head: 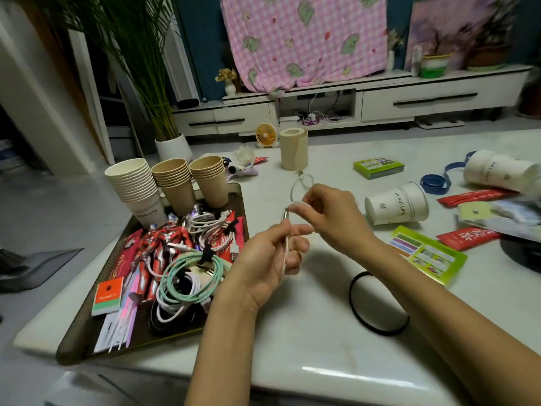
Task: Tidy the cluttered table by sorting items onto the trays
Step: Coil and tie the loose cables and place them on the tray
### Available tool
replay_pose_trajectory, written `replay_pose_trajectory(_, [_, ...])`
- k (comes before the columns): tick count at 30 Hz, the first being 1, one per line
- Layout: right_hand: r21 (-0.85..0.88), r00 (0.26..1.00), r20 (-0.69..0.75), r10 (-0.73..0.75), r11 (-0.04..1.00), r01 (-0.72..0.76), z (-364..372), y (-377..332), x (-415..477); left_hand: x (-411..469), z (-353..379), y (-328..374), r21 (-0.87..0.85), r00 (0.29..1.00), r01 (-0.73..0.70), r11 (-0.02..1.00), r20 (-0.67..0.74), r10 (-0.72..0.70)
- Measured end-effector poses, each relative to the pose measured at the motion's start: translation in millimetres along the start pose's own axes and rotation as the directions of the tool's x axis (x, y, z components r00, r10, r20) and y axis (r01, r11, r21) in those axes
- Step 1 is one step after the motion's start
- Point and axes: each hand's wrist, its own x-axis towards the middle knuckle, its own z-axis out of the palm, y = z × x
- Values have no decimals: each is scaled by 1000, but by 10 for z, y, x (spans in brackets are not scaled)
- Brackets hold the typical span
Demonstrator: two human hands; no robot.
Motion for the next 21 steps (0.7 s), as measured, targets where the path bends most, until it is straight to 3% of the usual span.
replay_pose_trajectory(3, [99,999,-37,-33,994,37,4,-93,-54,88,78,-71,84,986,-60,995,-153,72])
replay_pose_trajectory(8, [91,979,-76,-189,977,195,36,-180,-173,137,137,-74,-23,906,-285,958,-334,262])
replay_pose_trajectory(10, [107,969,-58,-240,964,245,64,-194,-231,120,120,-50,-115,867,-375,920,-395,305])
replay_pose_trajectory(13, [141,952,-5,-306,942,304,128,-204,-308,81,62,29,-390,884,-409,825,-395,251])
replay_pose_trajectory(17, [345,966,180,-185,931,114,153,-201,-332,-26,-72,140,-583,893,-436,685,-371,254])
replay_pose_trajectory(21, [400,907,400,-136,916,-38,133,-159,-319,-133,-240,173,-678,912,-410,610,-289,291])
